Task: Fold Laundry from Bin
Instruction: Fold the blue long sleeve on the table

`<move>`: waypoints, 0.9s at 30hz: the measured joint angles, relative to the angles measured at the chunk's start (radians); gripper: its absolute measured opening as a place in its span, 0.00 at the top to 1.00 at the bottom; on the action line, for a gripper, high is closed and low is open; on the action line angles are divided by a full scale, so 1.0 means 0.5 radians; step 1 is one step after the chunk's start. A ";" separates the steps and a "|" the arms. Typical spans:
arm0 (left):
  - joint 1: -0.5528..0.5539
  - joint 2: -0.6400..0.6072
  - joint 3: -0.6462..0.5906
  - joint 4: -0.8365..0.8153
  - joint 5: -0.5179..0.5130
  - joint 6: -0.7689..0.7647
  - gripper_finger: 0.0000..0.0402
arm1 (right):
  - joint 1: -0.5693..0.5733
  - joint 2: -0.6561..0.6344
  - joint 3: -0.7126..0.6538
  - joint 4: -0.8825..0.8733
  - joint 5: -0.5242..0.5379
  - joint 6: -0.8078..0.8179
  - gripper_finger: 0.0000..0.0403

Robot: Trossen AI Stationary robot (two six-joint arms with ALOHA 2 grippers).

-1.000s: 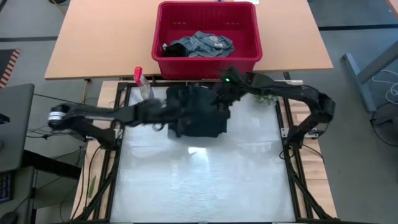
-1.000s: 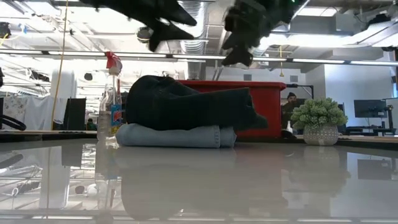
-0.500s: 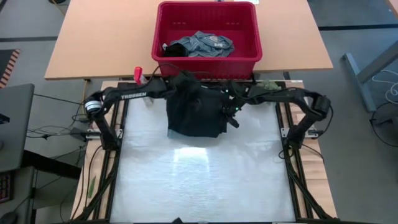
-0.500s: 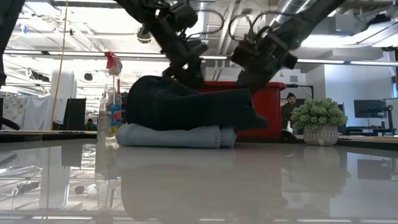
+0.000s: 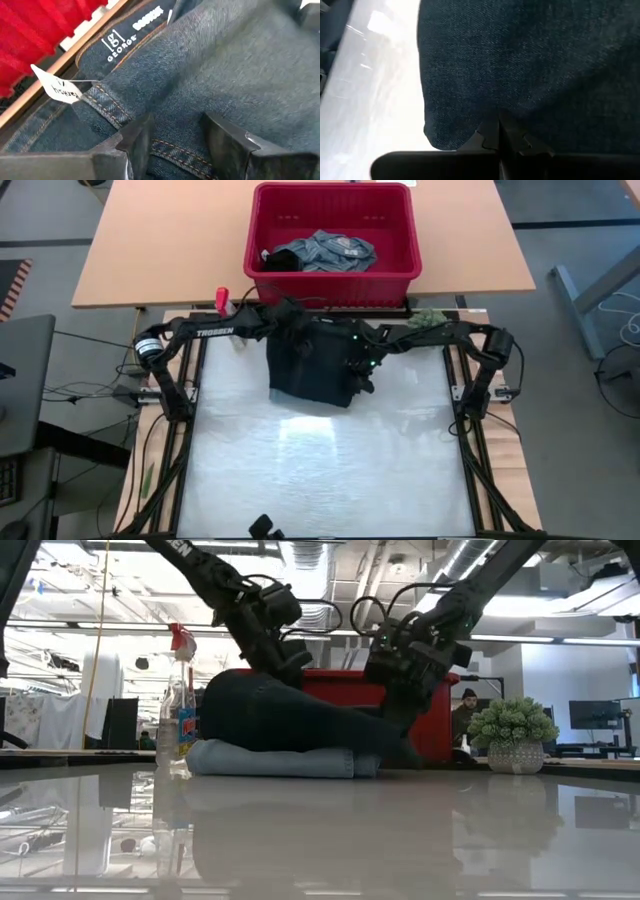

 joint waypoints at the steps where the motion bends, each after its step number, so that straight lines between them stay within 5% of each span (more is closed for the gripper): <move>1: 0.003 0.000 -0.036 0.034 -0.009 0.001 0.58 | 0.006 0.000 0.000 -0.013 0.026 -0.001 0.95; 14: 0.018 -0.333 0.045 0.054 -0.113 0.258 0.58 | -0.204 -0.579 0.355 -0.360 -0.083 0.046 0.94; 19: 0.015 -0.514 0.053 0.059 -0.144 0.230 0.58 | -0.335 -0.756 0.540 -0.038 0.254 0.056 0.94; 23: 0.002 -0.645 0.053 0.068 -0.128 0.137 0.58 | -0.534 -0.660 0.726 0.338 0.191 0.127 0.95; 27: -0.023 -0.722 0.053 0.065 -0.136 0.040 0.58 | -0.763 -0.282 1.059 0.613 0.013 0.453 0.96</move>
